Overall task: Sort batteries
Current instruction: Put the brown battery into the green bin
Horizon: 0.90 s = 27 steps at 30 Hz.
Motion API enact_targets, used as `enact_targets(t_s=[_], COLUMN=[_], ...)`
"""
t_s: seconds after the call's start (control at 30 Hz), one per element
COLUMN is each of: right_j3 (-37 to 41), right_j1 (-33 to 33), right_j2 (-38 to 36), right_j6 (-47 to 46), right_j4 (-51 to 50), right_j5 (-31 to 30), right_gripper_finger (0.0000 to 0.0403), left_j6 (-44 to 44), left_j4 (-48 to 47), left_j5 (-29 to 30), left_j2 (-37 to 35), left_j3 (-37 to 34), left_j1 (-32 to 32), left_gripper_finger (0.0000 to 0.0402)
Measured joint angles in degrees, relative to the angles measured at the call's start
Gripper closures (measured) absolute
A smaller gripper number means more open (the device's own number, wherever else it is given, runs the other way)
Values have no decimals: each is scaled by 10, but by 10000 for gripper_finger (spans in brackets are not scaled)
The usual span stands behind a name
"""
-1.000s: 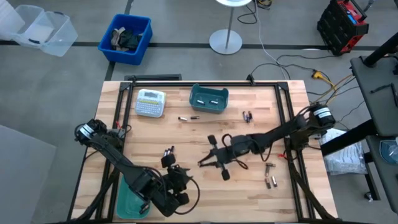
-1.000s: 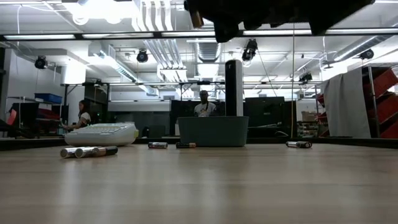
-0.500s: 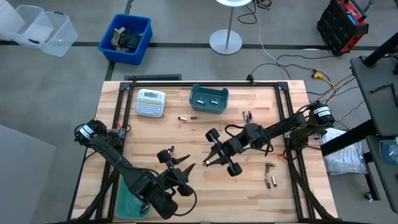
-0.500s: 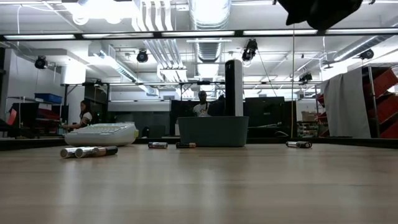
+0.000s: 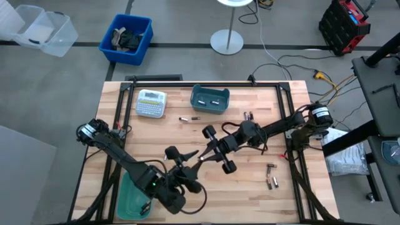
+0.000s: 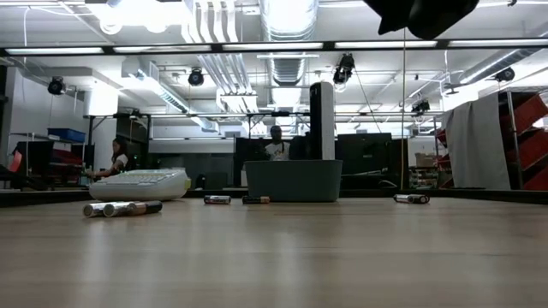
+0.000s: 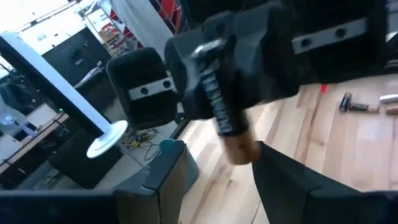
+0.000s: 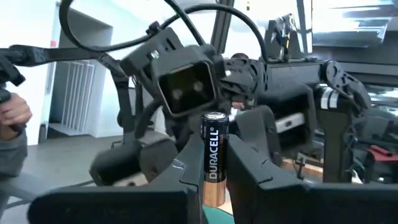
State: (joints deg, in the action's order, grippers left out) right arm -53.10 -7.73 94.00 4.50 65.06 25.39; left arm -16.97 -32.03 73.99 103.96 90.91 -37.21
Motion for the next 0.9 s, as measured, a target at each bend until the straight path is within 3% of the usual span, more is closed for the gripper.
enact_targets(t_s=[0.43, 0.57, 0.73, 0.9], right_j3=[0, 0, 0, 0], right_j1=[3, 3, 3, 2], right_j2=[0, 0, 0, 0], right_j6=[14, 15, 30, 25], right_j4=[-3, -5, -7, -11], right_j5=[-5, -4, -1, -1], right_gripper_finger=[369, 369, 369, 348], left_j6=[-5, -7, -18, -15], left_j4=[16, 16, 16, 10], left_j5=[-15, -15, -15, -19], left_j2=[0, 0, 0, 0], left_j3=[20, 20, 20, 23], left_j1=[-1, -1, -1, -1], left_gripper_finger=[251, 289, 372, 373])
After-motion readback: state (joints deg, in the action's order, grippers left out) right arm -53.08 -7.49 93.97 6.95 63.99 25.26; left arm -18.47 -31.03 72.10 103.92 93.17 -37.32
